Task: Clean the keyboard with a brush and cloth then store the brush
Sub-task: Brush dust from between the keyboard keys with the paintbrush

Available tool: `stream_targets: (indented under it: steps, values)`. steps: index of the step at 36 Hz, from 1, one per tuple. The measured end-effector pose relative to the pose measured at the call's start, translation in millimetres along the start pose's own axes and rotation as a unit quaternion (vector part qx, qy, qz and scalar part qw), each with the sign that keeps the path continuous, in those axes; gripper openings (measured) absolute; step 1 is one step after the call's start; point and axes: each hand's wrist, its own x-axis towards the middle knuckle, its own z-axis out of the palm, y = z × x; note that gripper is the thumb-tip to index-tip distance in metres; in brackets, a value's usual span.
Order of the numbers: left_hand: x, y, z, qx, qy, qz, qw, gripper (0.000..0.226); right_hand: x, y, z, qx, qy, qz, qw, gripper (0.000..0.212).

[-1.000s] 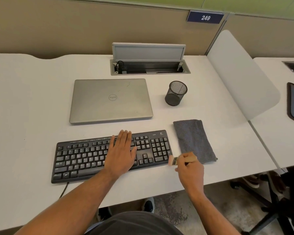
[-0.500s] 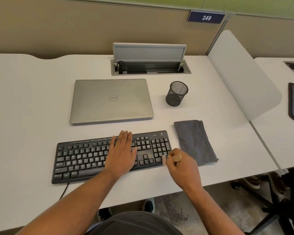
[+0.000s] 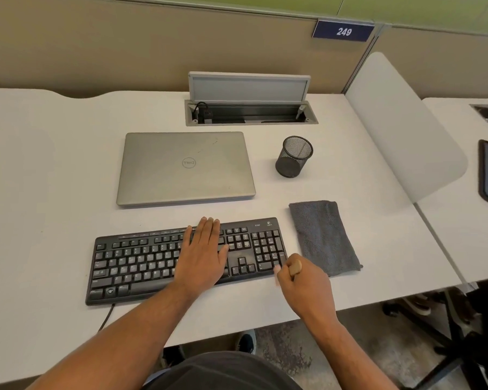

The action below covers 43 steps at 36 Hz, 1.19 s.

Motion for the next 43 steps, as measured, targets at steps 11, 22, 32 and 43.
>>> stream_targets:
  steps: [11, 22, 32, 43]
  values:
    - [0.5, -0.7, 1.1, 0.0, -0.003, 0.001, 1.0, 0.073, 0.8, 1.7, -1.5, 0.014, -0.004, -0.036, 0.999, 0.018]
    - [1.1, -0.8, 1.5, 0.002, -0.01, -0.001, 1.0, 0.073, 13.6, -9.4, -23.0, 0.218, 0.008, 0.024, 0.976, 0.018]
    - [1.4, -0.8, 2.7, 0.004, -0.014, -0.002, 1.0, 0.074, 80.5, -3.2, -23.8, 0.135, 0.051, -0.06, 0.988, 0.036]
    - [2.4, -1.8, 4.9, 0.007, -0.019, 0.0, 1.0, 0.072, 163.4, -9.1, -0.8, -0.033, -0.037, -0.184, 0.982, 0.054]
